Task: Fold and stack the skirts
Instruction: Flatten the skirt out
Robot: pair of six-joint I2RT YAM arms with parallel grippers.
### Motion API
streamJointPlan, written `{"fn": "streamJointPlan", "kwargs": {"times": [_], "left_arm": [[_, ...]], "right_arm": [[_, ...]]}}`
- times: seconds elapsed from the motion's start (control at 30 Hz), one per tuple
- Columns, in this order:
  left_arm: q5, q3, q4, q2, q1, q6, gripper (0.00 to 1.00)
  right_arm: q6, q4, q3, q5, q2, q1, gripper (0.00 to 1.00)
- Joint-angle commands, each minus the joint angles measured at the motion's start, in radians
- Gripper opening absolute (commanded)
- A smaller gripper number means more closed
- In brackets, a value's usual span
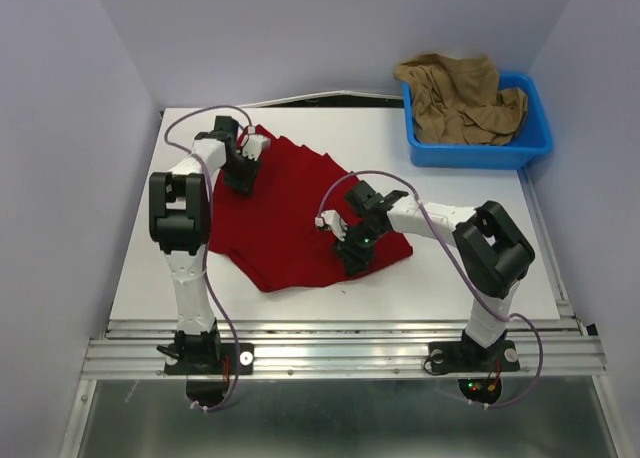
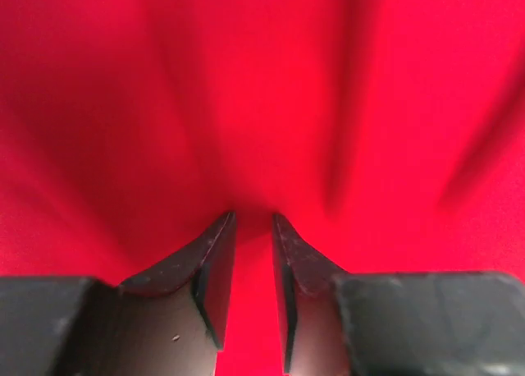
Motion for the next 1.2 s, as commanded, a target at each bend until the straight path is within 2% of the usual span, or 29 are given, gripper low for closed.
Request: {"fn": "streamJointPlan", "kwargs": {"times": [0.0, 0.03, 0.1, 0.2, 0.27, 0.3, 0.33, 0.4, 0.43, 0.5, 0.53, 0.67, 0.8, 0.97, 1.1, 1.17], "left_arm": [[-0.056, 0.371, 0.029, 0.187, -0.029, -0.023, 0.35], [-0.049, 0.453, 0.018, 0.218, -0.030, -0.024, 0.36], [0.015, 0.637, -0.014, 0.261, -0.029, -0.032, 0.44], [0.066, 0.682, -0.038, 0.202, -0.027, -0.040, 0.54], [0.074, 0.559, -0.023, 0.070, -0.011, -0.087, 0.56], [0.106, 0.411, -0.011, 0.018, 0.017, -0.146, 0.57], [0.129, 0.317, 0.032, -0.101, 0.035, -0.177, 0.57], [0.192, 0.139, 0.079, -0.221, 0.063, -0.230, 0.60], [0.209, -0.014, 0.112, -0.325, 0.112, -0.272, 0.60], [0.242, -0.179, 0.121, -0.404, 0.138, -0.302, 0.60], [0.249, -0.225, 0.118, -0.462, 0.158, -0.326, 0.60], [0.249, -0.354, 0.074, -0.521, 0.187, -0.352, 0.59], [0.209, -0.436, 0.077, -0.484, 0.223, -0.369, 0.52], [0.187, -0.424, 0.150, -0.345, 0.223, -0.372, 0.48], [0.221, -0.317, 0.169, -0.181, 0.191, -0.391, 0.48], [0.220, -0.221, 0.178, -0.098, 0.137, -0.406, 0.47]], "right_arm": [[0.082, -0.084, 0.045, -0.223, -0.057, 0.020, 0.47], [0.119, -0.081, 0.070, -0.241, -0.064, 0.020, 0.48], [0.169, -0.042, 0.153, -0.265, -0.073, -0.011, 0.50], [0.306, 0.046, 0.269, -0.269, -0.044, -0.114, 0.51], [0.411, 0.102, 0.316, -0.254, -0.016, -0.210, 0.52], [0.432, 0.160, 0.354, -0.201, 0.016, -0.236, 0.52], [0.427, 0.175, 0.374, -0.180, 0.036, -0.255, 0.51], [0.421, 0.185, 0.411, -0.107, 0.074, -0.267, 0.50], [0.429, 0.200, 0.422, -0.090, 0.106, -0.267, 0.50], [0.444, 0.237, 0.437, -0.072, 0.142, -0.267, 0.50], [0.453, 0.258, 0.448, -0.070, 0.177, -0.267, 0.50], [0.447, 0.286, 0.466, -0.050, 0.270, -0.257, 0.49], [0.430, 0.283, 0.431, -0.029, 0.318, -0.235, 0.45], [0.397, 0.295, 0.290, 0.030, 0.265, -0.226, 0.41], [0.394, 0.289, 0.138, 0.059, 0.177, -0.226, 0.39], [0.401, 0.280, 0.047, 0.059, 0.127, -0.226, 0.38]]}}
